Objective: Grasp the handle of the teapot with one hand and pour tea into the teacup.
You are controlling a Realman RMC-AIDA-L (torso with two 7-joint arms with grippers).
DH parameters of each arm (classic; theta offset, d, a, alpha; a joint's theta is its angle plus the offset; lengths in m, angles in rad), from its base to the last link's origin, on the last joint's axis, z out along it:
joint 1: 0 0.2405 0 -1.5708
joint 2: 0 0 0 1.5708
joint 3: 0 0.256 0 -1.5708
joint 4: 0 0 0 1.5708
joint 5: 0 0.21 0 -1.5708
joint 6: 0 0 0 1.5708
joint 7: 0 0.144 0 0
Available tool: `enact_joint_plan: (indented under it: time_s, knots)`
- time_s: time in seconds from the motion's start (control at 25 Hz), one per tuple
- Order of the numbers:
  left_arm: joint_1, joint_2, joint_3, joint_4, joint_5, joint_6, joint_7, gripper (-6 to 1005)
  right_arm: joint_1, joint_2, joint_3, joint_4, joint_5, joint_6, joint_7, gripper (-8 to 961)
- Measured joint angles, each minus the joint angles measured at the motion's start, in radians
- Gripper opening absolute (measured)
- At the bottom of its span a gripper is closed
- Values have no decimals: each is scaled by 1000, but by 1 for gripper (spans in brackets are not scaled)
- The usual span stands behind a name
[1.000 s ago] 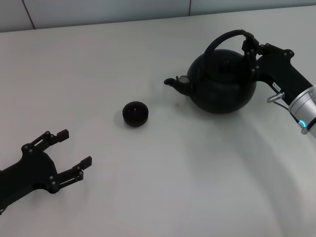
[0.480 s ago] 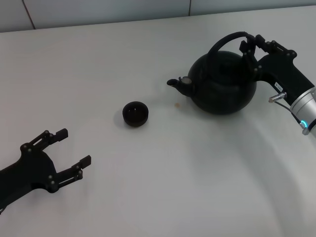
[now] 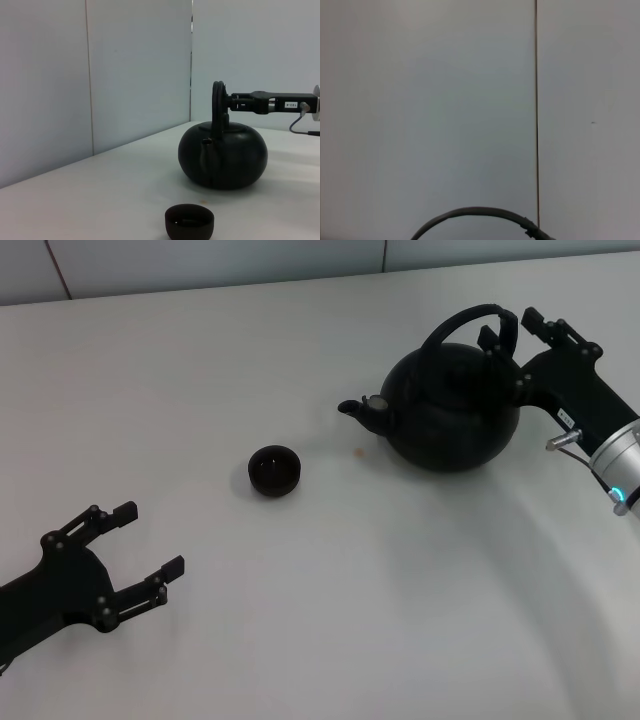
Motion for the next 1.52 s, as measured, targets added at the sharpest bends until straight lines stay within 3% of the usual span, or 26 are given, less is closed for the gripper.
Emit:
enact_joint_plan:
  time_s: [0.16, 0.36, 0.68, 1.0, 1.16, 1.4, 1.52]
  knots:
    - [1, 0, 0, 0, 0, 1, 0, 859, -9, -1, 3, 0, 0, -19, 0, 535]
    - [2, 0, 0, 0, 0, 4, 0, 859, -12, -1, 5, 0, 0, -20, 0, 708]
    - [3, 0, 0, 0, 0, 7, 0, 859, -37, -4, 0, 1, -3, -63, 11, 724]
    - [3, 0, 1, 0, 2, 16, 0, 859, -155, -7, -8, -9, -11, -324, 15, 725]
    - [2, 1, 3, 0, 4, 24, -3, 859, -186, -8, -49, -107, -27, -428, 136, 725]
    - [0, 2, 3, 0, 6, 25, -12, 859, -197, -7, -57, -148, -35, -432, 200, 725]
    - [0, 1, 3, 0, 6, 25, -13, 859, -206, -9, -59, -187, -119, -449, 242, 723]
